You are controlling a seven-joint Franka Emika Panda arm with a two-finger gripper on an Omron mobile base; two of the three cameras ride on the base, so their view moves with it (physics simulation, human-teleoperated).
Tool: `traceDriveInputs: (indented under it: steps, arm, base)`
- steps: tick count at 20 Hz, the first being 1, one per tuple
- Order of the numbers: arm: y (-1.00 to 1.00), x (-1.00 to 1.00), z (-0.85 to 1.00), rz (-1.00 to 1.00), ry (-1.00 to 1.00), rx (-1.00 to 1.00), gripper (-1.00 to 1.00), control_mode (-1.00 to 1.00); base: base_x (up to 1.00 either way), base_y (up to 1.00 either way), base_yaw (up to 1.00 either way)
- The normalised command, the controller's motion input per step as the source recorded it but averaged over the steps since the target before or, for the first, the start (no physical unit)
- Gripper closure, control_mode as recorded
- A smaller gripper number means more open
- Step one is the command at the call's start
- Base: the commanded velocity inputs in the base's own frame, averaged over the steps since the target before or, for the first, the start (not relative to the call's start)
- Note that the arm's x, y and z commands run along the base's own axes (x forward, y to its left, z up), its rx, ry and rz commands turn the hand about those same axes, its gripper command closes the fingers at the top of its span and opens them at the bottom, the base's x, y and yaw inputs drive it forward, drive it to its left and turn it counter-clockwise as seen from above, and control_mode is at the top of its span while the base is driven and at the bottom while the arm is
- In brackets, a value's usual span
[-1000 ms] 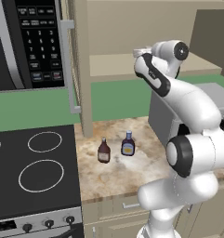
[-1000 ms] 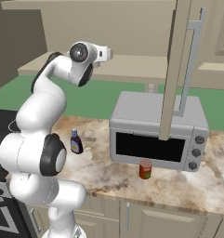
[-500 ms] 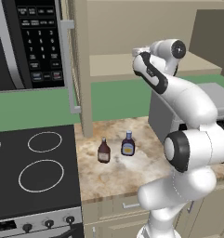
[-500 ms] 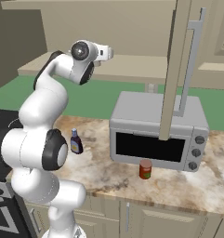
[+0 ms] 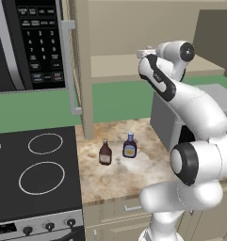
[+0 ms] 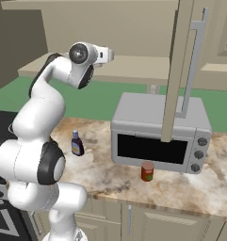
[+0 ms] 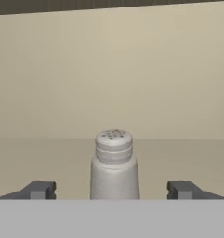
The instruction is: There are various items on the counter. Only move the condiments/shakers into the cabinet.
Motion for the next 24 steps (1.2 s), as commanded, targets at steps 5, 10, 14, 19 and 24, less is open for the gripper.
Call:
traceDriveInputs:
  steps: [5,10,14,19,24]
  arm:
    - [0.0,-1.0,0.0,0.0,-0.07,0.0,-1.0,-1.0]
    - [-0.01,-1.0,0.0,0.0,-0.14,0.01,-1.0,-1.0]
    - [-0.07,-1.0,0.0,0.0,0.0,0.12,-1.0,-1.0]
    - [-0.08,-1.0,-0.06,0.0,0.15,0.1,-1.0,-1.0]
    - [0.0,-1.0,-0.43,0.01,0.3,0.01,-1.0,-1.0]
  base:
    - [0.0,0.0,0.0]
    - [0.0,0.0,0.0]
    - [0.0,0.0,0.0]
    - [0.0,0.0,0.0]
    - [0.0,0.0,0.0]
